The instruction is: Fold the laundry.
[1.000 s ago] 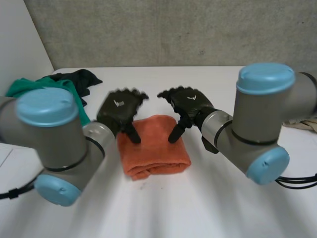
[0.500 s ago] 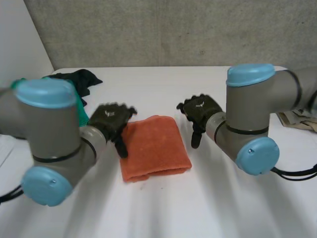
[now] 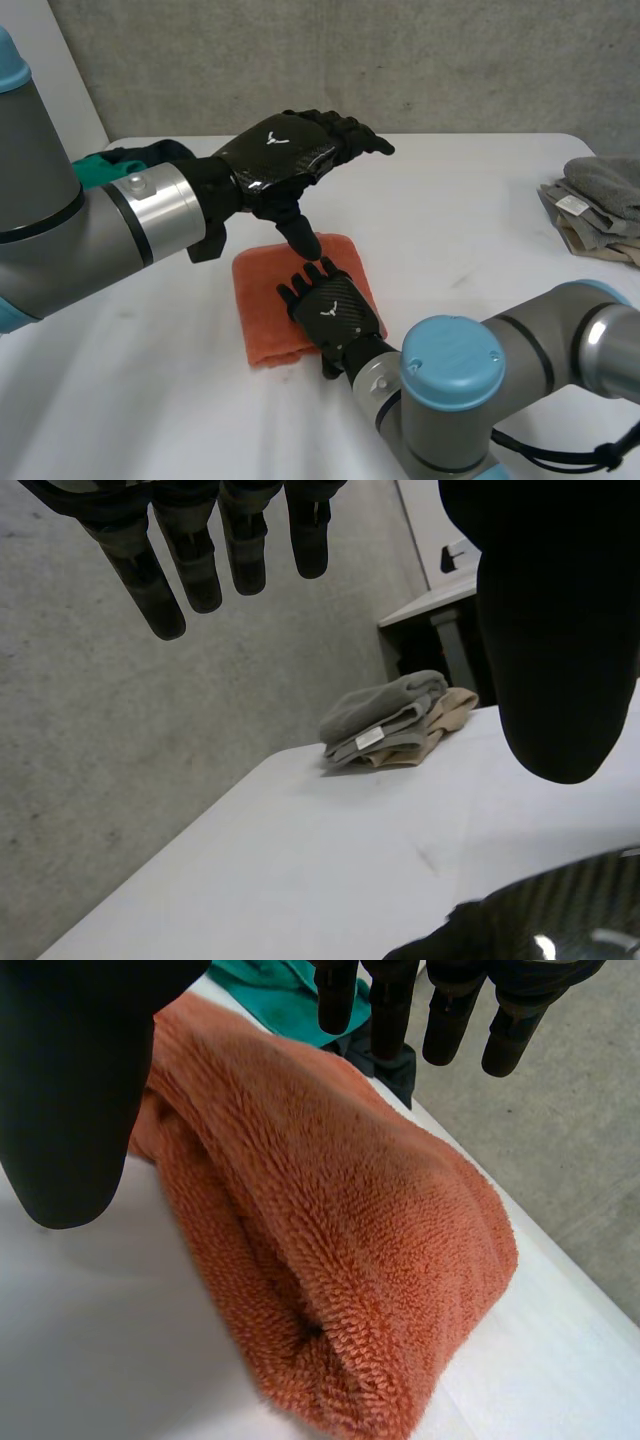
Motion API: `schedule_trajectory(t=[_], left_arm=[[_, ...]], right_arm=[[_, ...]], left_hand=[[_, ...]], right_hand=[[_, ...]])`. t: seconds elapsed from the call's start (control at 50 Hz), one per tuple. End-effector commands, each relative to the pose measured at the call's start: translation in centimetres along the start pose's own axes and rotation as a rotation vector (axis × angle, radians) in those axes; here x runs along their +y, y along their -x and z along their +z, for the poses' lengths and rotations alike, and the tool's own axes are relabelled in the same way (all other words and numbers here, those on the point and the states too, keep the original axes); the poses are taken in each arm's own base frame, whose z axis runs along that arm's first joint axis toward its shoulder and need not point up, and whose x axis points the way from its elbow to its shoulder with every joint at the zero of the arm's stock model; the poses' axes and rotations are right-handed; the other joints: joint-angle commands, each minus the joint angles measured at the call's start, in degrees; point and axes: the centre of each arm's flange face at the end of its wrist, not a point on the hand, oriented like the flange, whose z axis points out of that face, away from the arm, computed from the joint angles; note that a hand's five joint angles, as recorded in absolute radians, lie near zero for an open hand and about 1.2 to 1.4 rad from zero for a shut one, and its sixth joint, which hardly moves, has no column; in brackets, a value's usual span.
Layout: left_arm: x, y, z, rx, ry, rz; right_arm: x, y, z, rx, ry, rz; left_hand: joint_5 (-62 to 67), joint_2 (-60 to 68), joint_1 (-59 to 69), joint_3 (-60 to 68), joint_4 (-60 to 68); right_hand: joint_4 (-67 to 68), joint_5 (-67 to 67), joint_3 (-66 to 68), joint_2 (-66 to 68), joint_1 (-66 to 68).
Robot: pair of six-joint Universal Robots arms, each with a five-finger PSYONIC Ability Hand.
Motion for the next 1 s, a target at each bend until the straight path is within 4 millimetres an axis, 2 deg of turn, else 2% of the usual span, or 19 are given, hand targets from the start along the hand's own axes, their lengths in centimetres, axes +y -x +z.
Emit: schedule_trajectory(t=[0.02, 0.18, 0.46, 0.48, 0.56, 0.64, 0.7, 0.72, 0.78, 0.8, 0.86, 0.88, 0.94, 0.96, 1.0], left_arm=[[0.0, -0.4, 0.1, 0.006, 0.000, 0.000], [-0.1, -0.6, 0.2, 0.013, -0.004, 0.002], [-0.2, -0.5, 0.2, 0.011, -0.007, 0.002], [-0.2, -0.5, 0.2, 0.011, -0.007, 0.002], [-0.2, -0.4, 0.2, 0.009, -0.011, 0.004], [-0.4, -0.4, 0.3, 0.008, -0.015, 0.008], [-0.8, -0.2, 0.2, 0.003, -0.026, 0.018], [-1.1, -0.1, 0.2, 0.001, -0.032, 0.023], [-2.3, 0.1, 0.2, -0.009, -0.064, 0.049], [-2.7, 0.3, 0.1, -0.017, -0.074, 0.054], [-4.6, 0.6, -0.2, -0.046, -0.119, 0.061], [-4.9, 0.7, -0.3, -0.053, -0.126, 0.057], [-6.2, 0.9, -0.3, -0.064, -0.167, 0.045], [-6.7, 1.1, -0.3, -0.067, -0.188, 0.043], [-7.0, 1.1, -0.3, -0.064, -0.204, 0.042]], right_arm=[[1.2, 0.3, 1.8, 0.024, -0.029, -0.086], [1.0, -0.1, 2.8, 0.039, -0.047, -0.109], [-0.3, -1.0, 4.7, 0.071, -0.104, -0.103], [-0.3, -1.0, 4.8, 0.072, -0.106, -0.103], [-0.4, -1.3, 5.7, 0.085, -0.114, -0.100], [-1.3, -3.3, 6.4, 0.133, -0.143, -0.097], [-3.0, -5.6, 6.9, 0.193, -0.185, -0.093], [-4.2, -7.0, 7.0, 0.227, -0.216, -0.095], [-5.6, -9.2, 7.1, 0.277, -0.252, -0.097], [-6.3, -11.0, 7.3, 0.317, -0.271, -0.098], [-7.3, -14.0, 7.5, 0.382, -0.295, -0.103], [-8.0, -16.2, 7.4, 0.429, -0.312, -0.108], [-8.9, -20.3, 6.9, 0.515, -0.332, -0.119], [-9.3, -23.4, 6.3, 0.580, -0.344, -0.129], [-9.5, -25.8, 5.7, 0.631, -0.353, -0.140]], left_hand=[[-0.62, -2.22, -0.20, -0.84, -0.49], [-0.62, -2.22, -0.20, -0.84, -0.49], [-0.62, -2.22, -0.20, -0.84, -0.49], [-0.62, -2.22, -0.20, -0.84, -0.49], [-0.79, -2.39, -0.37, -1.01, -0.65], [-0.79, -2.39, -0.37, -1.01, -0.65], [-0.62, -2.22, -0.20, -0.84, -0.49], [-0.62, -2.22, -0.20, -0.84, -0.49], [-0.45, -2.05, -0.03, -0.68, -0.32], [-0.45, -2.05, -0.03, -0.68, -0.32], [-0.45, -2.05, -0.03, -0.68, -0.32], [-0.45, -2.05, -0.03, -0.68, -0.32], [-0.62, -2.22, -0.20, -0.84, -0.49], [-0.62, -2.22, -0.20, -0.84, -0.49], [-0.45, -2.05, -0.03, -0.68, -0.32]], right_hand=[[5.49, 4.97, 5.47, 5.12, 6.29], [14.90, 14.38, 14.88, 14.53, 15.70], [15.58, 15.06, 15.57, 15.21, 16.38], [17.92, 17.40, 17.90, 17.54, 18.72], [67.87, 67.35, 67.85, 67.50, 68.67], [68.01, 67.49, 67.99, 67.64, 68.81], [68.01, 67.49, 67.99, 67.64, 68.81], [68.01, 67.49, 67.99, 67.64, 68.81], [68.01, 67.49, 67.99, 67.64, 68.81], [68.01, 67.49, 67.99, 67.64, 68.81], [68.01, 67.49, 67.99, 67.64, 68.81], [68.01, 67.49, 67.99, 67.64, 68.81], [68.01, 67.49, 67.99, 67.64, 68.81], [68.01, 67.49, 67.99, 67.64, 68.81], [68.01, 67.49, 67.99, 67.64, 68.81]])
